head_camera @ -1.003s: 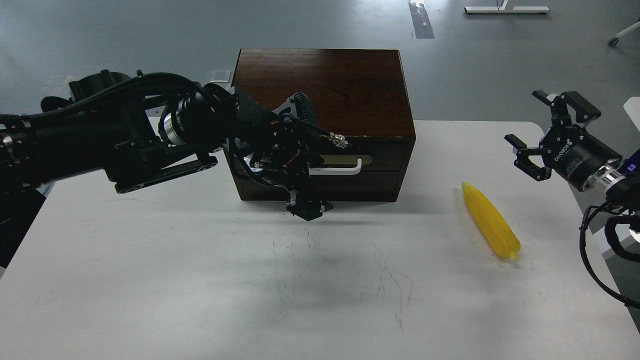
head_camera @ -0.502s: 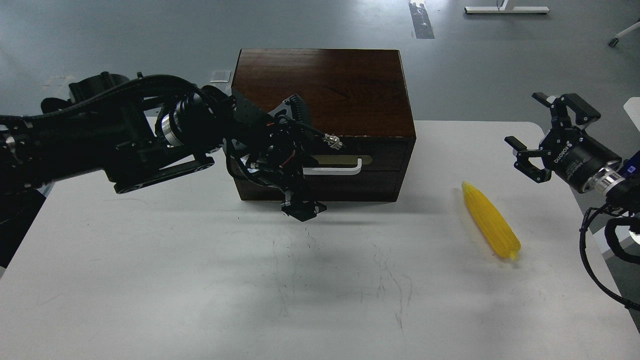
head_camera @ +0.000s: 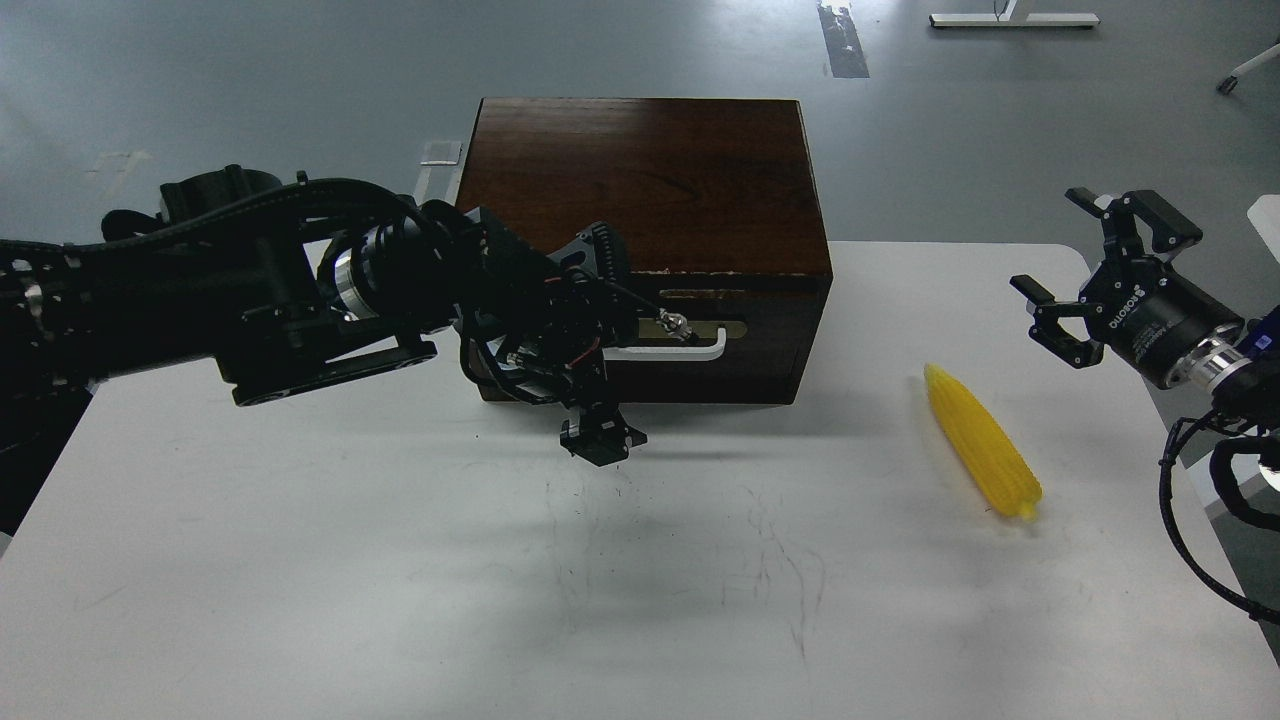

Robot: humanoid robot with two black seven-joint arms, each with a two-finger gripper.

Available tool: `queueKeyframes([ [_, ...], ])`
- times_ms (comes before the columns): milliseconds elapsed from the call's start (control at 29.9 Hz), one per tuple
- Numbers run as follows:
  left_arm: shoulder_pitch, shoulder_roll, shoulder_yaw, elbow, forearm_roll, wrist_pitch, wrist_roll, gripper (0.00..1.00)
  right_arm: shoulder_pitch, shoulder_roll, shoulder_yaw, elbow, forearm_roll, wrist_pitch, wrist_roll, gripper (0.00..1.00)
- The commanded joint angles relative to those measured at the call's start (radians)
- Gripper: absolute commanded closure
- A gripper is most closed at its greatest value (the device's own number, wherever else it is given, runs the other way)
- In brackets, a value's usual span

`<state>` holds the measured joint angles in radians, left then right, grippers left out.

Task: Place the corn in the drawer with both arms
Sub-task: 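Pull the drawer handle toward the robot with the left gripper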

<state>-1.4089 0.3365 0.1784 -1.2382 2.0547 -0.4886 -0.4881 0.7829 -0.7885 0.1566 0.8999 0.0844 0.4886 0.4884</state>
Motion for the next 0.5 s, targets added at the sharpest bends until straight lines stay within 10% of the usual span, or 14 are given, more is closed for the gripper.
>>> queueKeyframes([
  [0,-0.004,0.002,0.000,-0.040,-0.005,0.000,-0.001,0.02,-0.001,0.000,0.000,0.001,0.000,0.000,0.000,0.00],
  [468,-0.042,0.038,-0.002,-0.237,-0.013,0.000,-0.001,0.02,-0.008,0.000,0.001,0.001,0.000,0.000,0.000,0.00],
])
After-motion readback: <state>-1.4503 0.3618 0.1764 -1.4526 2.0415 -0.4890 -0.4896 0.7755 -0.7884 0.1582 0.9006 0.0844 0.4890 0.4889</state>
